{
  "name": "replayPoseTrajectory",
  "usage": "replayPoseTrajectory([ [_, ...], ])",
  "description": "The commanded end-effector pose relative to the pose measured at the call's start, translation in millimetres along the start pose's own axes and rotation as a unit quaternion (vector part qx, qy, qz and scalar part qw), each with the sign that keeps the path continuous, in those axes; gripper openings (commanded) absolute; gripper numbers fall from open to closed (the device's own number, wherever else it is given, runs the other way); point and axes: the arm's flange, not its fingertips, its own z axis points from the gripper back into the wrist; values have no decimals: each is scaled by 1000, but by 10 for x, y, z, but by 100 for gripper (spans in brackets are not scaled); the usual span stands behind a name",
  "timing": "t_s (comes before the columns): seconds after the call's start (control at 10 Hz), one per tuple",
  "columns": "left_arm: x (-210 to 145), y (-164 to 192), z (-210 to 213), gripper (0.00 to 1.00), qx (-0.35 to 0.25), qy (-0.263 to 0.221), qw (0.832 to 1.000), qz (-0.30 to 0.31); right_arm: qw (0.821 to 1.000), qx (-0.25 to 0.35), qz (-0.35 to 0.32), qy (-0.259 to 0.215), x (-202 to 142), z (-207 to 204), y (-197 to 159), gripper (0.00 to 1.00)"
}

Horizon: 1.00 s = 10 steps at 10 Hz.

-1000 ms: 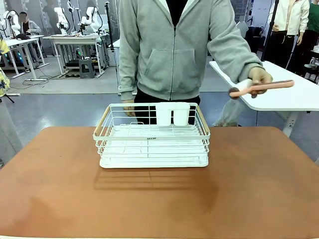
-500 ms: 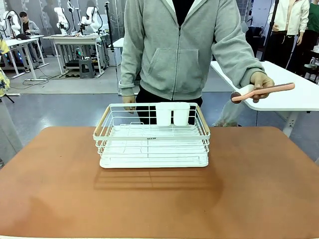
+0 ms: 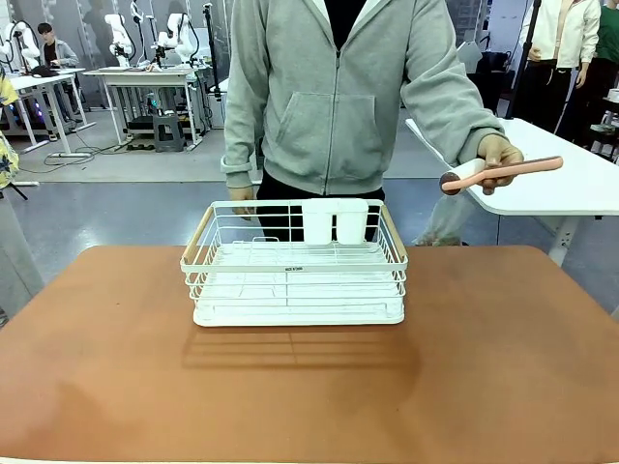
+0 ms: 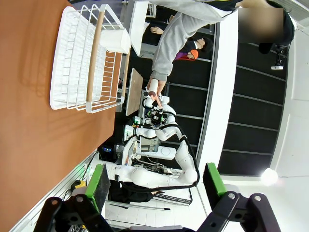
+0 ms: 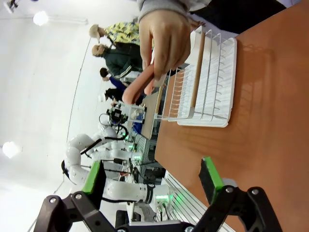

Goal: Clean the table.
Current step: Pick up the Lint Roller when the human hands it over.

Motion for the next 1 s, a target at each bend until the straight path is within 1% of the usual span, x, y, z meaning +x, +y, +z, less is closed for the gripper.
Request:
replayPoseTrajectory([
  [0.0, -44, -6, 18, 100, 1, 6, 1000, -4, 997, -41, -65, -30, -270, -349, 582, 100],
  [0.1, -44, -6, 18, 100, 1, 6, 1000, -4, 991, -62, -116, -13, -351, -567, 794, 100],
  [0.2, -44, -6, 18, 100, 1, 6, 1000, -4, 985, -97, -137, -35, -315, -821, 923, 100],
  [0.3, -44, -6, 18, 100, 1, 6, 1000, -4, 981, -115, -147, -43, -274, -1018, 982, 100],
  [0.4, -44, -6, 18, 100, 1, 6, 1000, -4, 978, -132, -156, -51, -229, -1190, 993, 100],
  [0.6, -44, -6, 18, 100, 1, 6, 1000, -4, 964, -173, -186, -82, -185, -1459, 967, 100],
  [0.7, -44, -6, 18, 100, 1, 6, 1000, -4, 960, -182, -196, -83, -180, -1581, 958, 100],
  [0.8, -44, -6, 18, 100, 1, 6, 1000, -4, 955, -206, -192, -95, -191, -1705, 932, 100],
  [0.9, -44, -6, 18, 100, 1, 6, 1000, -4, 952, -215, -193, -105, -163, -1812, 899, 100],
])
